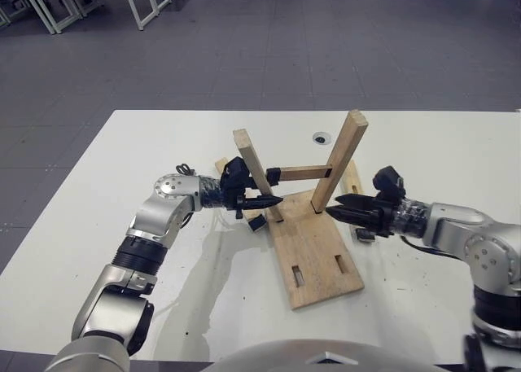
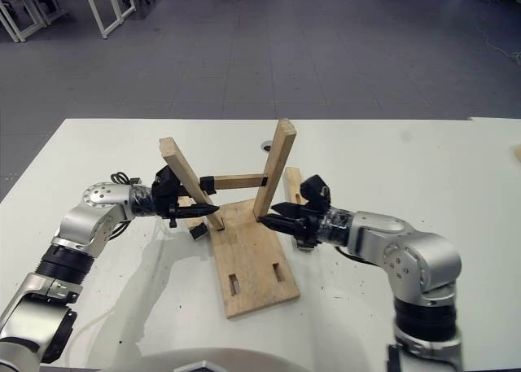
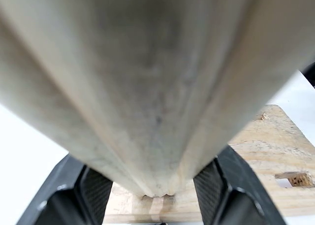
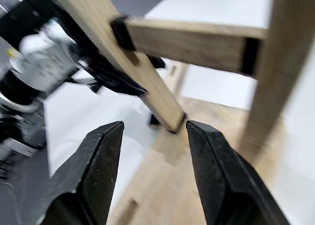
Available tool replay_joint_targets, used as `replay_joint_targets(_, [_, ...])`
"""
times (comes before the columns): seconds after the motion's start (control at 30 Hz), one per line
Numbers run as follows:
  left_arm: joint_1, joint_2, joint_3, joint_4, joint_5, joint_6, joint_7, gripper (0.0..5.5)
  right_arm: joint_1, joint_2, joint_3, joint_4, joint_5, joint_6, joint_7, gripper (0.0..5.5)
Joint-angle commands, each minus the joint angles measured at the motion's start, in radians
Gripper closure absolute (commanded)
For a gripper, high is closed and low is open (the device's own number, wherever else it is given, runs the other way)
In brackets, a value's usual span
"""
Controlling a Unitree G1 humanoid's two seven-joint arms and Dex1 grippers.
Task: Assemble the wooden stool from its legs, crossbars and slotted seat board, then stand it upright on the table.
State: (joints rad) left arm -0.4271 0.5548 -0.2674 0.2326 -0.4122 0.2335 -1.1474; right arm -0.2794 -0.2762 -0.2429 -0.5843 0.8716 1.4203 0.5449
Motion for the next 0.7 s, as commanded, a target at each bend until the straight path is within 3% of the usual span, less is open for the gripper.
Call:
replay_joint_targets(0.03, [0.052, 0.040, -0.071, 0.049, 0.122, 0.050, -0.007, 3.44, -0.131, 0.243, -0.103, -0.075, 0.031, 0.129, -0.220, 3.91])
replay_joint_targets(0.1, [0.048, 0.040, -0.076, 0.051, 0.122, 0.050, -0.010, 3.44, -0.175, 0.297, -0.045, -0.096, -0.051, 0.071, -0.342, 4.26])
replay_joint_targets(0.17, [0.048, 0.043, -0.078, 0.050, 0.120, 0.053, -0.013, 3.44, -0.199, 0.254, 0.115, -0.104, -0.213, -0.072, -0.444, 4.69])
replay_joint_targets(0.23, [0.046, 0.042, -0.077, 0.050, 0.113, 0.060, -0.015, 3.44, -0.210, 0.220, 0.274, -0.091, -0.351, -0.202, -0.503, 4.69])
replay_joint_targets(0.3, [0.038, 0.041, -0.080, 0.053, 0.113, 0.059, -0.018, 3.44, -0.205, 0.235, 0.357, -0.059, -0.434, -0.289, -0.546, 4.69])
replay_joint_targets(0.43, [0.024, 0.039, -0.089, 0.059, 0.118, 0.056, -0.027, 3.44, -0.195, 0.296, 0.426, 0.075, -0.579, -0.472, -0.634, 4.69])
replay_joint_targets(0.6, [0.010, 0.034, -0.100, 0.061, 0.121, 0.056, -0.029, 3.44, -0.032, 0.250, 0.562, 0.268, -0.640, -0.446, -0.589, 4.69])
replay_joint_targets(0.7, [0.001, 0.028, -0.114, 0.063, 0.126, 0.052, -0.028, 3.44, -0.001, 0.252, 0.581, 0.293, -0.655, -0.445, -0.574, 4.69])
